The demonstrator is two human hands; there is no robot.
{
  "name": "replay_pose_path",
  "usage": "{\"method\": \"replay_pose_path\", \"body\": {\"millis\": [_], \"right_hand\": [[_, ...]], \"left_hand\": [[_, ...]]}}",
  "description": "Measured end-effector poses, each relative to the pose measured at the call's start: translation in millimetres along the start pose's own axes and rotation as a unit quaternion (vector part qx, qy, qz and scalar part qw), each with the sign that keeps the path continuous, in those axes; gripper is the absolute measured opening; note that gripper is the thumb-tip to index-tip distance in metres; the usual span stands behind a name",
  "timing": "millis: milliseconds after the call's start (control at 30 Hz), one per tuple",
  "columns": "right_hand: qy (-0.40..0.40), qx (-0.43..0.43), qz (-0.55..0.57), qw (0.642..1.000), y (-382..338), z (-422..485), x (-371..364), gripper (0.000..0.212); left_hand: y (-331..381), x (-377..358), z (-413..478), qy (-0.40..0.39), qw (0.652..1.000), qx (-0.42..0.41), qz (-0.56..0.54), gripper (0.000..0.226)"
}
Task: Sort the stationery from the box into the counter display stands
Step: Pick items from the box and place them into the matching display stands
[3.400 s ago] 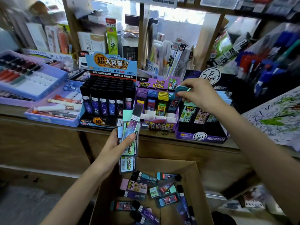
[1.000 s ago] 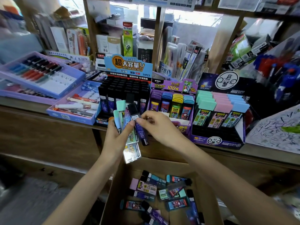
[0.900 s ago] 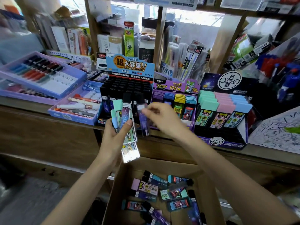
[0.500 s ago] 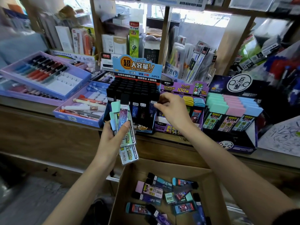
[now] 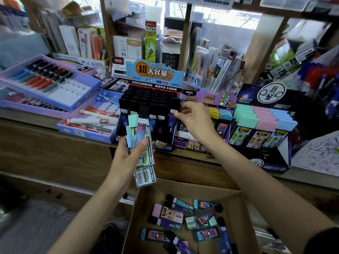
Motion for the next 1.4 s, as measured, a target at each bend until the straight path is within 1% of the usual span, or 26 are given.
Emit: {"method": "replay_pose_path", "body": {"millis": [133,200,267,367,467,567,600,633,667,700,733,767,833,900,967,1033,1100,1133,1267,1333,1400], "right_hand": [[-0.008,0.016,-0.025,1.000,0,-5,-7,0.021],[-0.009,0.022,-0.033,0.999,2,-6,-10,0.022],[0.009,0.030,-0.047,0.998,3,-7,-12,0.020],[0.055,0.049,-0.128,0.989,4,-8,-17,0.021],[0.063,0.050,-0.207,0.975,5,-8,-19,0.025],[0.082,0.067,-0.258,0.960,0,-14,-16,0.024],[0.087,0.076,-0.259,0.959,-2,-17,-15,0.025],[0.079,0.078,-0.229,0.967,-3,-21,-14,0.026],[0.052,0.067,-0.163,0.983,-4,-26,-12,0.028],[0.006,0.042,-0.076,0.996,-4,-31,-12,0.030],[-0.049,0.006,0.005,0.999,-5,-36,-13,0.032],[-0.103,-0.032,0.054,0.993,-5,-41,-16,0.034],[-0.189,-0.094,0.091,0.973,-1,-46,-23,0.039],[-0.224,-0.122,0.129,0.958,0,-48,-27,0.034],[-0.224,-0.127,0.167,0.952,1,-48,-26,0.030],[-0.217,-0.133,0.190,0.948,4,-49,-23,0.025],[-0.205,-0.139,0.211,0.945,9,-48,-18,0.014],[-0.199,-0.141,0.216,0.945,11,-47,-14,0.011],[-0.173,-0.134,0.208,0.953,17,-45,-1,0.016],[-0.139,-0.123,0.236,0.954,16,-41,10,0.009],[-0.118,-0.128,0.286,0.942,14,-35,24,0.003]], "left_hand": [[-1,0,1,-0.001,1.000,-0.003,0.001,0.048],[-2,0,1,-0.002,1.000,-0.002,0.000,0.048],[-3,-1,1,-0.004,1.000,-0.001,-0.003,0.046],[-3,-1,1,-0.004,1.000,0.000,-0.003,0.044],[-3,-2,1,-0.009,1.000,0.004,-0.003,0.042],[-2,-4,-1,-0.011,1.000,0.008,-0.006,0.040],[-2,-6,-1,-0.013,1.000,0.008,-0.007,0.038],[-1,-7,-1,-0.017,1.000,0.009,-0.008,0.038],[-1,-9,-2,-0.021,1.000,0.011,-0.010,0.038],[0,-11,-2,-0.026,0.999,0.015,-0.011,0.039],[0,-14,-2,-0.032,0.999,0.021,-0.011,0.040],[0,-16,-3,-0.040,0.999,0.028,-0.010,0.041],[0,-23,-5,-0.060,0.997,0.040,-0.010,0.043],[0,-29,-7,-0.073,0.996,0.050,-0.013,0.045],[-1,-32,-10,-0.078,0.995,0.066,-0.018,0.050],[0,-34,-13,-0.101,0.991,0.081,-0.020,0.057],[1,-35,-15,-0.125,0.988,0.088,-0.022,0.065],[1,-36,-15,-0.132,0.987,0.091,-0.024,0.066],[4,-39,-15,-0.139,0.986,0.089,-0.018,0.067],[5,-40,-14,-0.131,0.988,0.082,-0.016,0.067],[6,-37,-11,-0.121,0.990,0.075,-0.012,0.065]]}}
Point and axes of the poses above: each hand's wrist, its own z-axis towards the middle knuckle, its own x-axis out of the back of the hand, y = z × x, the point moved 3 cm from there along z, towards the middle knuckle, and after that the axes turned 15 degrees about -x, right-handed, at the moved point
